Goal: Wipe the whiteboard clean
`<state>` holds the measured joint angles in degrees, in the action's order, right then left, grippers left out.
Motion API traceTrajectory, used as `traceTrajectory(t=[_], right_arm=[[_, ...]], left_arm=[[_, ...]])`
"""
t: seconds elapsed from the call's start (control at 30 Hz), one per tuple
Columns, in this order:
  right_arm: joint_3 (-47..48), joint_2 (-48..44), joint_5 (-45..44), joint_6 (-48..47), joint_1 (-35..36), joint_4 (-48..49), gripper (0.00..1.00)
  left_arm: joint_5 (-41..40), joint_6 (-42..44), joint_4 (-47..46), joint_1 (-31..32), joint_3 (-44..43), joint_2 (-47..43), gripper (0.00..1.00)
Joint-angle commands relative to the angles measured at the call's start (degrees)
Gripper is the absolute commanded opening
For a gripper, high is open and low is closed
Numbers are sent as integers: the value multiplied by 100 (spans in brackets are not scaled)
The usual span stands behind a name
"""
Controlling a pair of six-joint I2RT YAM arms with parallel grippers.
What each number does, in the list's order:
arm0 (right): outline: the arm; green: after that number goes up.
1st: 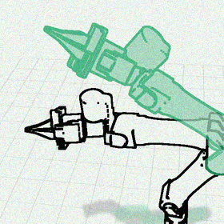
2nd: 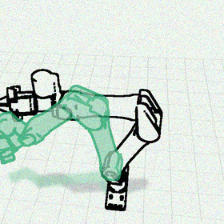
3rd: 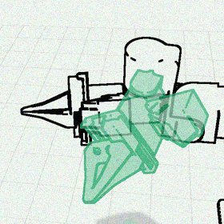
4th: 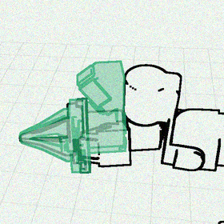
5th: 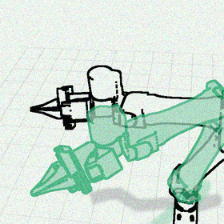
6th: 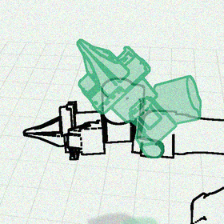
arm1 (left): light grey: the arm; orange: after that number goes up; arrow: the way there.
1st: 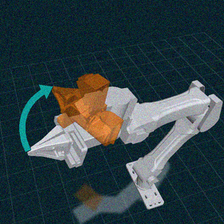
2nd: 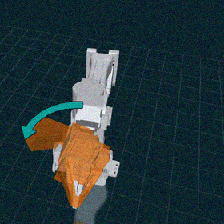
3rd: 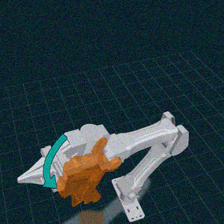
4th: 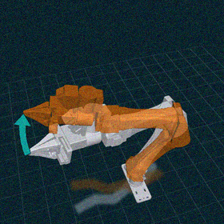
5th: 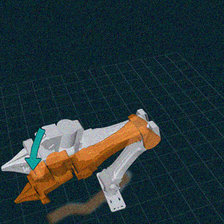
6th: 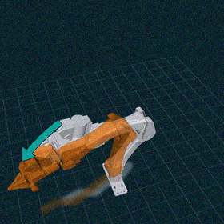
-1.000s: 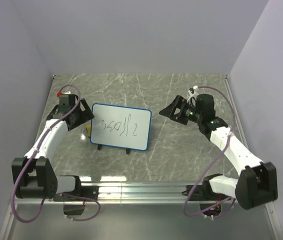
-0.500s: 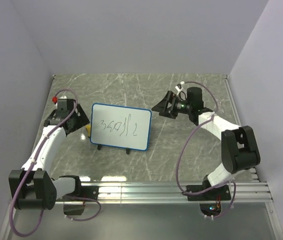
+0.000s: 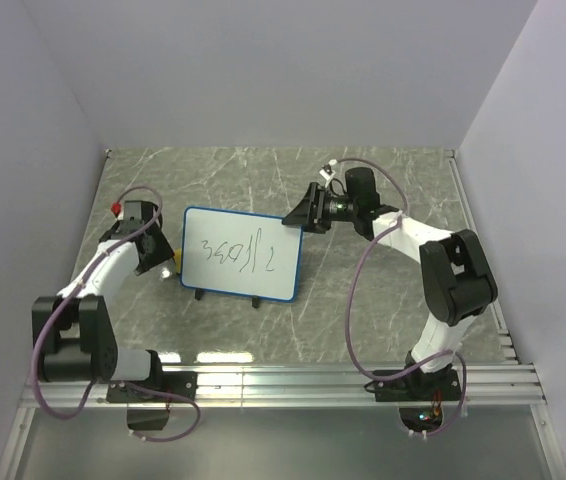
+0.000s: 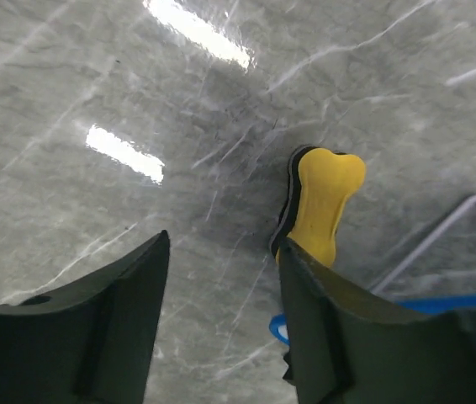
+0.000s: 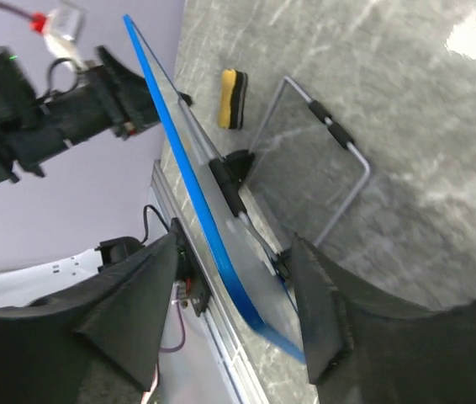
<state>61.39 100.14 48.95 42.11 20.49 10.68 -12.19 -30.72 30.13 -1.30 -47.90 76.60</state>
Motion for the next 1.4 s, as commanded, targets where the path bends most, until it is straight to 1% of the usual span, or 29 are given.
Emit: traceTrajectory(t=[0.0,0.03,0.07,0.1,0.13,0.17,0.2,0.23,0.27,0.3,0.37,0.4,0.43,0.5,0.6,0.67,0.77,0.87,0.9,0.93,0.97,1.03,1.07,1.1,1.17,1.23,1.27,1.37], right_arm=[[470,111,71,-54,157,48,61],[488,129,71,-54,157,48,59],[488,146,62,-45,166,48,56],[462,138,62,-53,166,66,51],[436,129,62,-62,192,57,49],[401,103,71,-106,175,49,47],[348,24,62,-150,175,-39,42],[313,-11,45,-281,166,-92,39],[278,-55,18,-343,174,-223,38],[208,-160,-8,-413,175,-294,35],[137,-266,-52,-589,140,-469,33],[67,-371,-113,-651,131,-540,31],[32,-433,-157,-756,96,-601,31],[-65,-591,-210,-818,-1,-689,31],[-118,-723,-245,-941,-185,-795,31],[-127,-741,-228,-985,-265,-830,30],[-144,-768,-202,-994,-318,-822,29],[-276,-803,-158,-827,-300,-559,26],[-346,-803,-140,-792,-309,-506,26],[-373,-803,-149,-757,-283,-470,25],[-399,-812,-131,-748,-282,-435,22],[-469,-777,-114,-722,-265,-374,20],[-504,-768,-122,-704,-265,-295,19],[-566,-750,-114,-678,-256,-242,19],[-619,-715,-105,-581,-248,-76,18],[-680,-697,-96,-441,-230,57,16],[-689,-689,-96,-414,-212,162,9],[-698,-671,-140,-326,-203,276,0]], left_arm=[[155,-13,-263,16,-210,337,58],[199,-13,-262,16,-228,443,56],[277,-22,-288,24,-229,600,50],[400,-30,-332,68,-203,645,47],[471,-48,-367,103,-176,681,43],[498,-83,-385,165,-167,698,34],[498,-118,-394,470,-158,716,30],[446,-162,-368,629,-176,734,25],[428,-275,-350,779,-185,795,19],[436,-346,-341,1085,-193,830,16],[489,-565,-324,1394,-193,918,8],[515,-628,-315,1700,-202,953,6],[524,-707,-297,1860,-202,980,4],[550,-883,-280,2254,-202,1059,3],[516,-1015,-262,2511,-193,1147,2],[472,-1050,-236,2538,-202,1182,1],[173,-1076,-25,2530,-316,1130,1],[-222,-1068,256,2521,-474,989,6],[-301,-1033,317,2495,-553,928,9],[-450,-998,440,2460,-589,797,13],[-495,-997,502,2407,-632,708,16],[-443,-1006,616,2100,-677,420,24],[-425,-980,634,1846,-668,322,27],[-442,-962,652,1731,-659,234,29],[-469,-848,679,1406,-624,66,32],[-408,-717,635,1247,-536,48,33],[-355,-690,617,1194,-501,83,32],[-293,-646,521,1132,-405,197,31]])
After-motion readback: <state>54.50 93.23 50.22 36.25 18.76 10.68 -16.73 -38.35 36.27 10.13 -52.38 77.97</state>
